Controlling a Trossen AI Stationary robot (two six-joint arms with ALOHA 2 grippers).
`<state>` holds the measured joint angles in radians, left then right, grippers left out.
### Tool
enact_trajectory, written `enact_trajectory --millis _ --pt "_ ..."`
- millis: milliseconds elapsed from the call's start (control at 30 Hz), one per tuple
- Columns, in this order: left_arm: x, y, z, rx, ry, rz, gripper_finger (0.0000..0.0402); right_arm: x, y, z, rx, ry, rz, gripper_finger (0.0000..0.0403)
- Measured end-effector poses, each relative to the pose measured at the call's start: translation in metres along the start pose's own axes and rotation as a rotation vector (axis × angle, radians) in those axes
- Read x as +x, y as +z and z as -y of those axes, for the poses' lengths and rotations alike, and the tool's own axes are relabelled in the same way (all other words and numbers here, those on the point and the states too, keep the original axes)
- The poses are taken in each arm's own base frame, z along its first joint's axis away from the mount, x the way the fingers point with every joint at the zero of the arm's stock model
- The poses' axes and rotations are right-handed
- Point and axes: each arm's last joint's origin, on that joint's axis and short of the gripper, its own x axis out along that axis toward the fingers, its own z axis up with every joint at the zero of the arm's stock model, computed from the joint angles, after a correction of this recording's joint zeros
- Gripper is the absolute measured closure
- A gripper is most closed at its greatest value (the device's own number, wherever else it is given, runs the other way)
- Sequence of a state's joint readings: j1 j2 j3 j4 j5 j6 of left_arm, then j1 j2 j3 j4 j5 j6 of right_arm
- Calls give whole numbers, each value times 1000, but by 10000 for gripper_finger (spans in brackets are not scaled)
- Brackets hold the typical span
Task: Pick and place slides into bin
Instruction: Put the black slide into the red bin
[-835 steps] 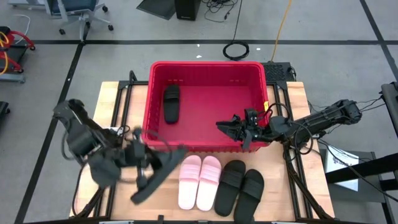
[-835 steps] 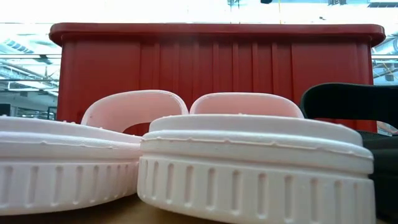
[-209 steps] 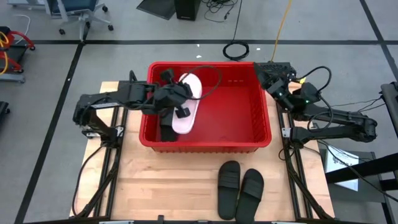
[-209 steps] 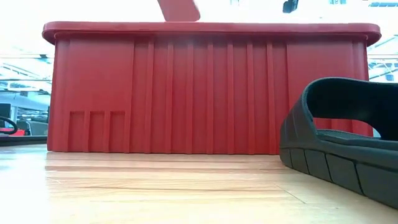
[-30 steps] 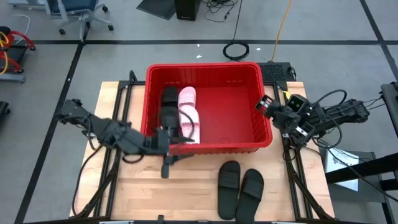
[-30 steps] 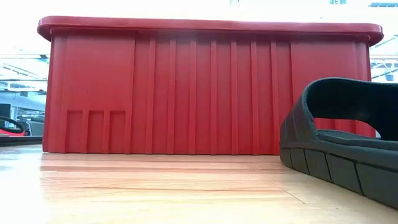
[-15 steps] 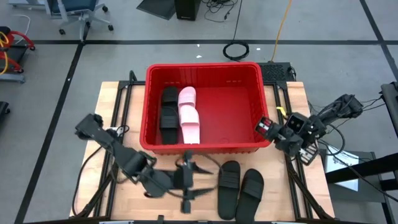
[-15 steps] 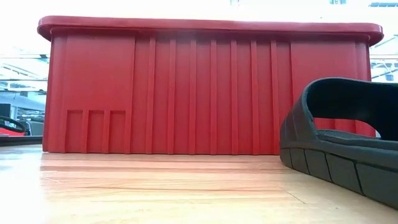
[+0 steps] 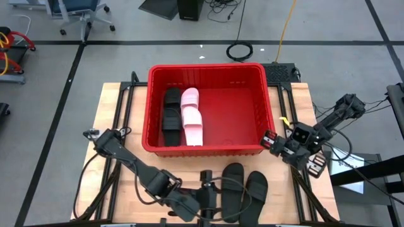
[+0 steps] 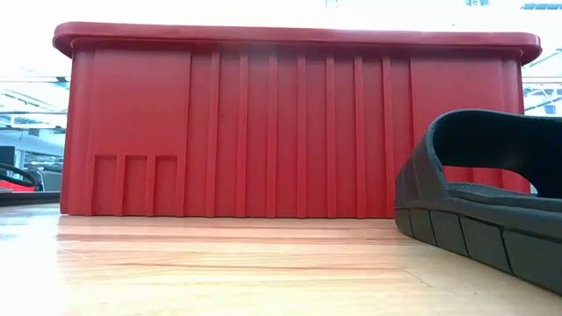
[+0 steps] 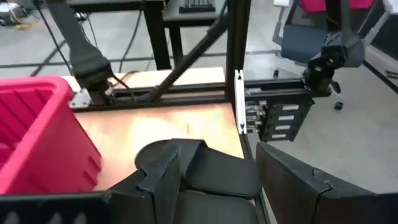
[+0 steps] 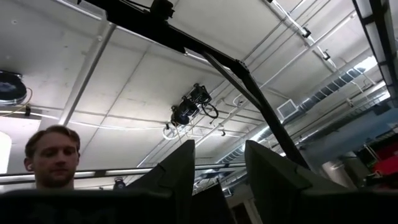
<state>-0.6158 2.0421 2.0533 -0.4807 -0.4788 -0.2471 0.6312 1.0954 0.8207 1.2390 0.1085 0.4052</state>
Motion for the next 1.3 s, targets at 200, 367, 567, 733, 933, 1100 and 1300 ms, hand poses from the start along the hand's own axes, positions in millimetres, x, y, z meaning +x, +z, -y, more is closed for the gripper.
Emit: enact_trajectory --millis 200,367,567,733,933,1100,1300 --pt "23 -20 5 -4 -52 -86 199 -1 -3 -5 9 12 -16 273" --pt "45 -38 4 0 -81 -151 199 -1 -4 -6 -8 14 -22 273" --pt "73 -60 -4 7 -36 -219 199 -1 -4 -5 -8 -10 -19 273" --pt "92 -79 -11 19 -7 -280 199 -1 -5 -5 -6 -13 -24 273" --pt "110 -93 -22 29 32 -325 199 -1 -5 -5 -7 -16 -28 273" --pt "120 -101 -34 47 62 -364 199 -1 -7 -4 -13 -24 -45 273" --pt "131 -111 -47 42 63 -423 199 -1 -8 -3 -16 -30 -61 273"
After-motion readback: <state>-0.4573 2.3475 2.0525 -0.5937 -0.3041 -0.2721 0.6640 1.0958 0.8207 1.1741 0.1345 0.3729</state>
